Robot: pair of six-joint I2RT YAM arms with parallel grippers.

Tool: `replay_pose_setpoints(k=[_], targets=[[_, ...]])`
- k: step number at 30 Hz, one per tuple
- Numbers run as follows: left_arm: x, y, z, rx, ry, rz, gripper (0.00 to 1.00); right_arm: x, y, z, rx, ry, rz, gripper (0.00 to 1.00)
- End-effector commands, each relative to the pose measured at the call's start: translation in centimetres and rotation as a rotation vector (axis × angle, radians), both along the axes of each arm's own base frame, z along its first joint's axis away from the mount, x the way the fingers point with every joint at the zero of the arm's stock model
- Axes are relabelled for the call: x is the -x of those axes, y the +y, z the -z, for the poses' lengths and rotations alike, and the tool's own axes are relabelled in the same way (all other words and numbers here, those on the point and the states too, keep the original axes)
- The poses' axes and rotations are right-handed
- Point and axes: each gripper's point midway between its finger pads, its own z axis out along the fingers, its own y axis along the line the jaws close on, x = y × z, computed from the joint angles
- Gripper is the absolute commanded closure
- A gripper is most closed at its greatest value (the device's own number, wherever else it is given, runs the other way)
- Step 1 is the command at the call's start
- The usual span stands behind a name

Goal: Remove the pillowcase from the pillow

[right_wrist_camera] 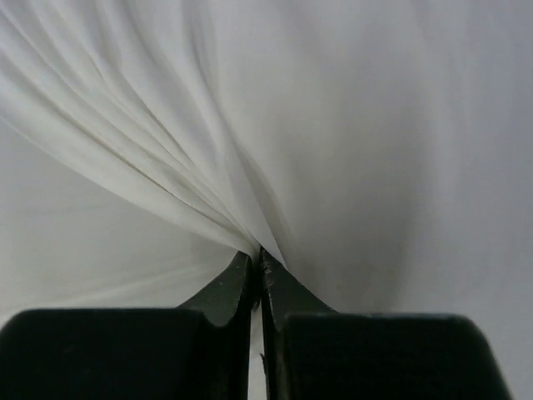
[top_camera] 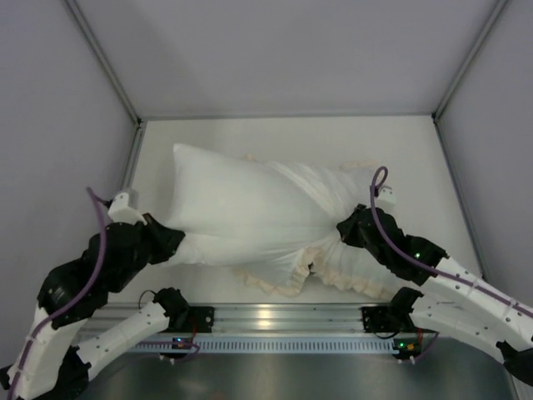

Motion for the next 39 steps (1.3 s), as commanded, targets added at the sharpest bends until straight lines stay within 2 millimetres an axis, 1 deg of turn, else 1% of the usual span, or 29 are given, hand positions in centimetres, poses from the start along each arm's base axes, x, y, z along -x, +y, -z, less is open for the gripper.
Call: replay_pose_setpoints(k=[1,3,4,5,6,8,9,14,15,17,18,19,21,22,23,24,25,26,27,28,29,30,31,32,33,35,37,38,39], targets=[[2.1,11.2,-7.3,0.024,-0.269,-0.393,1.00,-0.9,-7.9,2.7,0.286,0.058,0.246,1.00],[3.2,13.0,-7.7,0.039,-0.272,-0.416,1.00,-1.8,-9.4,2.9,0.307,0.073,0.296,1.00],[3.9,13.8,-8.6,0.077,-0.287,-0.389,1.00,-2.3,-9.9,2.9,0.301,0.074,0.311,1.00],[4.2,14.2,-8.8,0.091,-0.301,-0.361,1.00,-2.9,-9.6,2.7,0.280,0.063,0.287,1.00],[4.8,14.9,-9.0,0.138,-0.322,-0.349,1.00,-3.4,-10.8,2.6,0.268,0.064,0.330,1.00],[5.4,15.4,-9.2,0.221,-0.340,-0.316,1.00,-4.0,-11.2,2.8,0.267,0.074,0.313,1.00],[5.8,15.9,-9.2,0.260,-0.351,-0.303,1.00,-4.6,-12.2,2.5,0.261,0.070,0.350,1.00],[5.5,15.7,-8.2,0.305,-0.339,-0.264,1.00,-6.3,-13.8,2.6,0.239,0.090,0.350,1.00],[5.6,15.8,-8.0,0.305,-0.339,-0.265,1.00,-6.5,-15.0,2.5,0.238,0.093,0.385,1.00],[5.6,15.8,-7.8,0.305,-0.338,-0.262,1.00,-7.0,-15.6,2.4,0.233,0.094,0.373,1.00],[5.6,15.9,-7.7,0.306,-0.341,-0.263,1.00,-7.1,-16.9,2.2,0.225,0.097,0.407,1.00],[5.7,16.0,-7.6,0.307,-0.343,-0.264,1.00,-7.4,-17.1,2.1,0.212,0.091,0.406,1.00],[5.7,15.9,-7.3,0.321,-0.337,-0.265,1.00,-8.2,-15.1,1.0,0.144,0.041,0.286,1.00],[5.4,15.2,-6.4,0.301,-0.316,-0.257,1.00,-8.6,-13.3,0.4,0.100,0.015,0.209,0.98],[5.1,14.4,-5.8,0.296,-0.293,-0.256,1.00,-9.1,-10.1,-0.4,0.013,-0.014,0.071,0.89],[4.6,13.4,-5.1,0.268,-0.264,-0.250,1.00,-9.2,-7.3,-1.6,-0.014,-0.035,-0.034,0.72],[3.8,11.9,-3.3,0.212,-0.221,-0.245,1.00,-9.3,-5.3,-1.3,-0.027,-0.007,-0.110,0.42],[3.4,10.5,-2.4,0.195,-0.188,-0.225,1.00,-8.9,-4.1,-1.0,-0.005,0.028,-0.156,0.31],[2.8,9.1,-1.7,0.166,-0.162,-0.208,1.00,-8.4,-1.2,-2.7,0.012,0.008,-0.244,0.24],[2.2,7.4,0.2,0.118,-0.124,-0.184,1.00,-8.2,-0.4,-2.7,0.042,0.022,-0.258,0.14],[1.7,5.4,0.2,0.150,-0.121,-0.140,1.00,-7.8,-0.5,-2.5,0.080,0.044,-0.226,0.12],[1.3,4.1,0.8,0.136,-0.108,-0.119,1.00,-6.9,1.0,-3.3,0.077,0.026,-0.265,0.11],[1.0,3.2,1.4,0.128,-0.095,-0.105,1.00,-6.3,0.7,-4.4,0.077,-0.010,-0.237,0.03],[0.6,2.3,2.9,0.098,-0.070,-0.095,1.00,-5.6,0.7,-5.0,0.043,-0.017,-0.208,0.01],[0.3,1.3,3.1,0.101,-0.062,-0.082,1.00,-4.2,0.9,-4.2,0.042,0.006,-0.214,0.00],[0.0,0.8,3.3,0.080,-0.055,-0.074,1.00,-2.1,0.6,-5.5,-0.036,-0.025,-0.188,0.00],[-0.3,1.0,3.1,0.068,-0.061,-0.095,1.00,0.4,1.2,-3.9,-0.067,0.015,-0.224,0.01],[-0.3,1.0,2.8,0.084,-0.063,-0.101,1.00,1.5,1.6,-3.9,-0.107,0.019,-0.244,0.01],[-0.2,1.1,2.2,0.109,-0.073,-0.106,1.00,2.8,2.3,-2.6,-0.098,0.053,-0.296,0.00]])
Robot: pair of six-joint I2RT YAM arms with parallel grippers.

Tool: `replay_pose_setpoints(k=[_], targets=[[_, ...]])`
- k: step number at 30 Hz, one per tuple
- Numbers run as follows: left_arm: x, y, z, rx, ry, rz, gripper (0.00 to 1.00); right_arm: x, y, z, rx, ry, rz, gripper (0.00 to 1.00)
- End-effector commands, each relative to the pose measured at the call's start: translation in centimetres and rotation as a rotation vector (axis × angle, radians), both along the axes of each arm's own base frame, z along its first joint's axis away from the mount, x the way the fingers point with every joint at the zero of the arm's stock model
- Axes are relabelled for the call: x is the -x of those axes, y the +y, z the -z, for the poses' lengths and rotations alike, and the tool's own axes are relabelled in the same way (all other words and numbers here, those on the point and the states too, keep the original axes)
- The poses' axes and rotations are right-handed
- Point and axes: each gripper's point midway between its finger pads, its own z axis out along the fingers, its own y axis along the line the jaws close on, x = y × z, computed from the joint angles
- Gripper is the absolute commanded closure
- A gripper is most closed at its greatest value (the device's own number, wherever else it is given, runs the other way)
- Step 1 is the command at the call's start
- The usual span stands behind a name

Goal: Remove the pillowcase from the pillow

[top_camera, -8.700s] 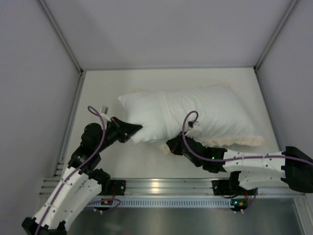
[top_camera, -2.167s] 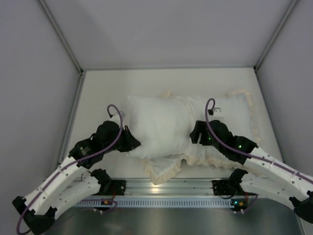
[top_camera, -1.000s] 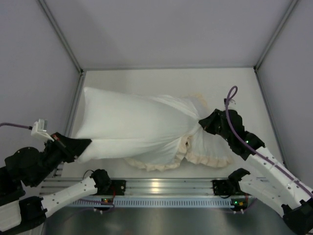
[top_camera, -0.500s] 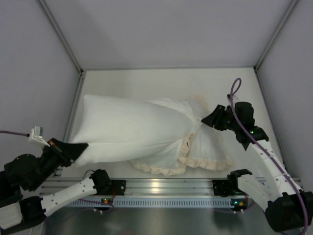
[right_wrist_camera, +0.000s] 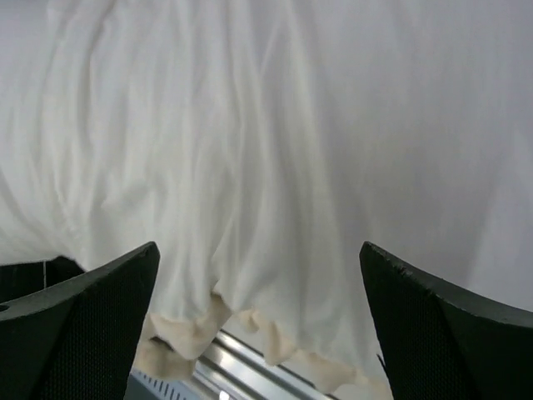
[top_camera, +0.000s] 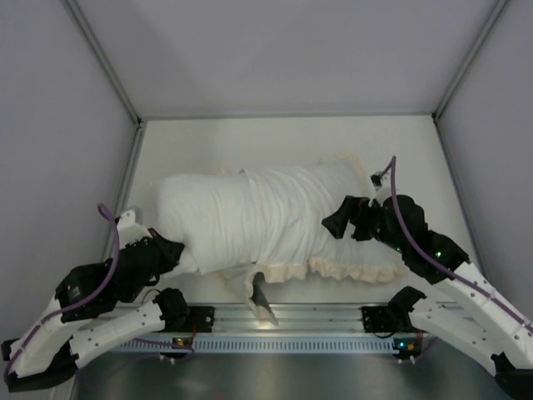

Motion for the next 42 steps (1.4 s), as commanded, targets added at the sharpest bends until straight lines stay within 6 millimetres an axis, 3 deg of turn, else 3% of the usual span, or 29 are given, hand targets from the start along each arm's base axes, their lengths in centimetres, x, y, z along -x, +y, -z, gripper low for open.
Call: replay_pose_setpoints(k=[1,4,6,11,13,14,15,16,17,18,19,21,23,24,26,27,28,29,30,31,35,37,39,41,42], targets=[[-1.2,-1.3,-3.9,0.150,-0.103,-0.024,1.00,4.0,0.1,3.9,0.024,0.137,-0.032,0.01],[-1.4,-0.8,-5.3,0.168,-0.134,-0.044,1.00,5.5,0.9,6.0,0.110,0.175,-0.074,0.00],[-1.4,-0.4,-6.0,0.174,-0.151,-0.048,1.00,5.3,1.6,7.2,0.153,0.176,-0.070,0.00],[-0.5,0.5,-7.1,0.249,-0.174,-0.043,1.00,2.0,4.3,10.0,0.233,0.168,-0.053,0.01],[0.0,1.3,-6.9,0.259,-0.172,-0.053,1.00,-0.4,6.7,8.3,0.205,0.109,-0.055,0.00],[0.2,1.5,-6.8,0.269,-0.165,-0.063,1.00,-1.2,7.4,9.9,0.272,0.133,-0.078,0.00],[0.5,2.1,-6.3,0.259,-0.155,-0.067,1.00,-2.7,9.3,7.5,0.245,0.091,-0.088,0.00],[0.7,2.2,-6.2,0.263,-0.153,-0.060,1.00,-3.5,10.5,8.6,0.289,0.103,-0.122,0.01],[0.9,2.3,-6.2,0.272,-0.154,-0.053,1.00,-4.1,11.7,8.1,0.283,0.093,-0.141,0.01],[1.2,2.6,-6.2,0.294,-0.163,-0.052,1.00,-5.3,13.3,5.8,0.250,0.056,-0.153,0.01],[1.3,2.9,-6.1,0.301,-0.164,-0.056,1.00,-5.6,14.0,6.0,0.261,0.065,-0.166,0.01],[1.6,3.6,-6.0,0.312,-0.169,-0.071,1.00,-6.2,14.2,4.5,0.250,0.046,-0.151,0.01],[1.6,3.9,-6.0,0.308,-0.169,-0.078,1.00,-6.3,12.8,3.1,0.223,0.022,-0.074,0.01],[1.6,4.1,-5.8,0.295,-0.165,-0.085,1.00,-6.3,11.5,3.8,0.234,0.029,-0.043,0.01],[1.5,4.1,-5.7,0.284,-0.164,-0.093,1.00,-6.5,9.3,2.7,0.195,0.017,0.017,0.01],[1.4,4.0,-5.6,0.279,-0.160,-0.092,1.00,-7.1,6.9,3.9,0.205,0.048,0.065,0.01],[1.4,3.6,-5.7,0.287,-0.159,-0.084,1.00,-7.0,5.4,3.2,0.172,0.046,0.083,0.00],[1.3,3.4,-5.6,0.280,-0.155,-0.078,1.00,-6.4,4.6,3.3,0.143,0.076,0.072,0.00],[1.2,3.1,-5.6,0.277,-0.150,-0.073,1.00,-6.5,2.1,4.8,0.145,0.118,0.130,0.00],[1.1,2.9,-5.5,0.274,-0.146,-0.068,1.00,-5.2,0.7,4.6,0.097,0.115,0.147,0.01],[0.9,2.5,-5.3,0.275,-0.149,-0.066,1.00,-3.5,-3.4,3.7,-0.007,0.067,0.294,0.01],[0.9,2.3,-5.3,0.281,-0.153,-0.059,1.00,-3.1,-6.3,4.5,0.016,0.090,0.405,0.01],[0.8,2.1,-5.5,0.283,-0.154,-0.054,1.00,-3.1,-8.1,6.8,0.034,0.150,0.463,0.00],[0.8,2.1,-5.4,0.283,-0.153,-0.056,1.00,-2.6,-7.9,10.0,0.004,0.258,0.443,0.00],[0.9,2.0,-5.4,0.287,-0.153,-0.052,1.00,-3.3,-9.0,10.8,-0.040,0.277,0.485,0.00]])
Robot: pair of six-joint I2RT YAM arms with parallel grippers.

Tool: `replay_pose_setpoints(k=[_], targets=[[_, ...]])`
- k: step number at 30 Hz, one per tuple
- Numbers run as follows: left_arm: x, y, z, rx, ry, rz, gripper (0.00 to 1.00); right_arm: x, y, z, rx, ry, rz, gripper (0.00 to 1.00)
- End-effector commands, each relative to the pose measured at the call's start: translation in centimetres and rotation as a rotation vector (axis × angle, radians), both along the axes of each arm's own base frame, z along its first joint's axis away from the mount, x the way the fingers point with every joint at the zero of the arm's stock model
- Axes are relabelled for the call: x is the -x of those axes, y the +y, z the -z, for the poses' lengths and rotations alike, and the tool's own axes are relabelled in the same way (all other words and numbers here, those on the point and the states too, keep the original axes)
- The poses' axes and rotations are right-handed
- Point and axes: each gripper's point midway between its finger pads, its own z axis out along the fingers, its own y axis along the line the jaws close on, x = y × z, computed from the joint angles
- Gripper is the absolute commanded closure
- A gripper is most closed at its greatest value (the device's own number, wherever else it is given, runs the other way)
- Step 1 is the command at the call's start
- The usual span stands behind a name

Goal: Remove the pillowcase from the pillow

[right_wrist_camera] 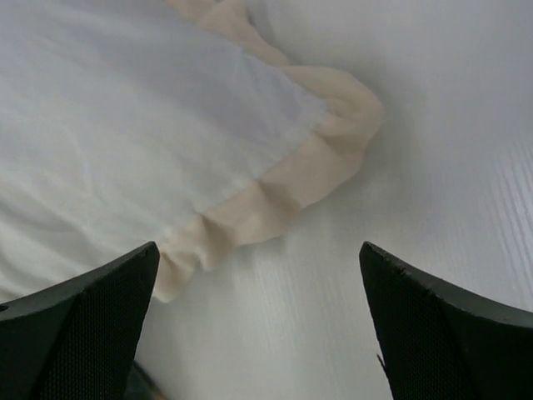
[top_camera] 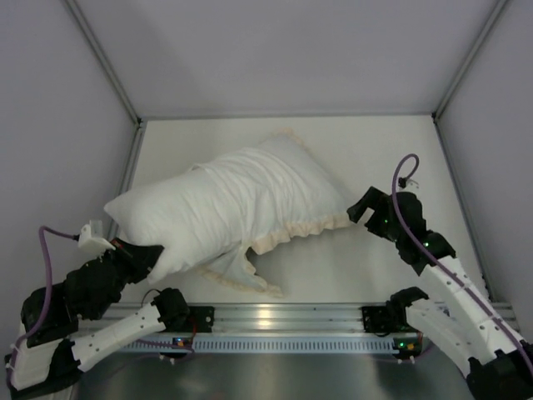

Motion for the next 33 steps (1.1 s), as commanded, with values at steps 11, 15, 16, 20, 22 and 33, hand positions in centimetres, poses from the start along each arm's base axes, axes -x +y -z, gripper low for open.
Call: replay_pose_setpoints(k=[11,15,16,20,22,33], targets=[[-0.6,-1.6,-1.8,0.069,-0.045,0.026,1.00,-2.6,-2.9,5.6,-0.601,-0.019,0.075,0.01],[-0.7,-1.9,-1.5,0.066,-0.040,0.030,1.00,-3.3,-2.4,4.9,-0.688,-0.034,0.038,0.01],[-0.8,-2.0,-1.5,0.067,-0.041,0.032,1.00,-3.4,-2.2,5.3,-0.716,-0.004,0.040,0.02],[-0.8,-2.3,-1.4,0.068,-0.042,0.039,1.00,-4.4,-1.8,5.3,-0.782,-0.008,0.016,0.05],[-0.9,-2.3,-1.5,0.067,-0.043,0.040,1.00,-5.1,-2.0,5.3,-0.803,-0.028,0.019,0.07],[-0.7,-2.2,-1.8,0.071,-0.049,0.044,1.00,-8.1,-2.2,6.7,-0.885,-0.054,0.008,0.83]])
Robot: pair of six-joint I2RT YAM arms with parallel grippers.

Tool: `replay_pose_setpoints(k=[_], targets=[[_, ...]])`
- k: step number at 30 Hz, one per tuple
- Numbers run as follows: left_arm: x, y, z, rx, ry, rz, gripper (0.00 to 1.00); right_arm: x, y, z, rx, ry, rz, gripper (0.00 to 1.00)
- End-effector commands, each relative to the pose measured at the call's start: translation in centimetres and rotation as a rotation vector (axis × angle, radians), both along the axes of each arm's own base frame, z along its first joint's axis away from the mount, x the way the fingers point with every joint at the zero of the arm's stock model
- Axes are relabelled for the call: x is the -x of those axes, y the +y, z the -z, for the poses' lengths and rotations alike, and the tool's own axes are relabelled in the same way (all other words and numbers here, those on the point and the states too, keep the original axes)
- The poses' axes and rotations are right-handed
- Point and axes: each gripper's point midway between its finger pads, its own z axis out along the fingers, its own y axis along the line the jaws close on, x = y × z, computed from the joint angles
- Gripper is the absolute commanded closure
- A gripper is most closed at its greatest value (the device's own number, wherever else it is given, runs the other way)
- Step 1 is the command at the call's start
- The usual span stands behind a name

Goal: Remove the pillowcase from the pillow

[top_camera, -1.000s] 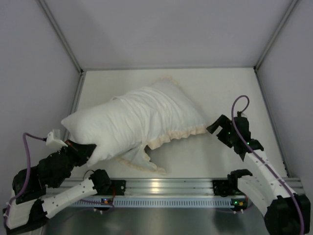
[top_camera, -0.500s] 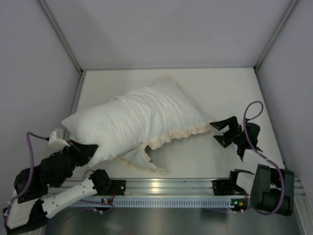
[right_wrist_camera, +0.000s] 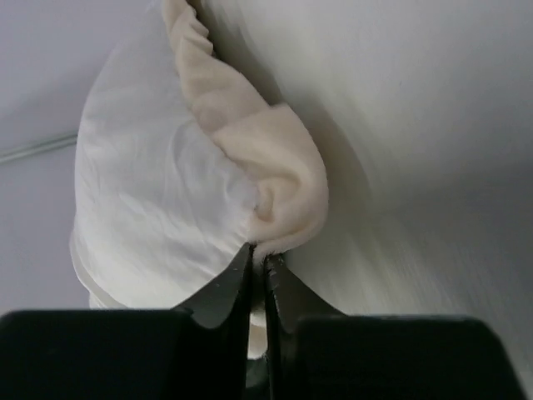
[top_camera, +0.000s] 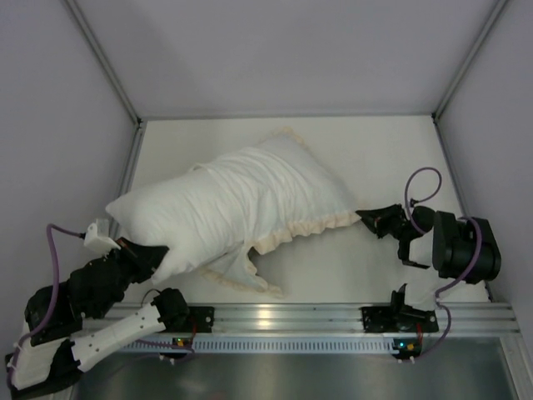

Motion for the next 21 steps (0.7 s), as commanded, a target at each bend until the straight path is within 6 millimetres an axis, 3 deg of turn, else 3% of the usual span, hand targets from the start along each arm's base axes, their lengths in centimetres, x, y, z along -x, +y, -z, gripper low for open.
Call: replay_pose_setpoints(k=[1,6,13,15,17,18,19,21], targets=[[-0.7,-1.1,-2.3,0.072,-0.055,0.002,1.00,-2.4,-0.2,-3.3,-0.024,-0.192,-0.004,1.00],[-0.5,-1.0,-2.9,0.087,-0.063,0.014,1.00,-3.7,1.2,-4.9,-0.126,-0.267,-0.043,1.00],[1.4,0.1,-6.2,0.199,-0.125,0.076,1.00,-7.2,-1.5,-11.2,-0.164,-0.503,0.037,1.00],[2.3,1.3,-7.3,0.231,-0.140,0.082,1.00,-7.8,-2.8,-13.1,-0.083,-0.556,0.076,1.00],[3.0,2.6,-8.1,0.245,-0.150,0.074,1.00,-8.4,-3.8,-13.7,0.001,-0.538,0.102,1.00],[3.7,3.9,-8.9,0.261,-0.161,0.064,1.00,-8.4,-4.5,-15.7,0.146,-0.618,0.115,1.00],[4.0,4.6,-9.3,0.268,-0.167,0.061,1.00,-9.4,-5.3,-14.0,0.190,-0.480,0.130,1.00],[4.9,6.2,-10.6,0.306,-0.198,0.056,1.00,-9.7,-7.4,-15.8,0.391,-0.491,0.195,1.00]])
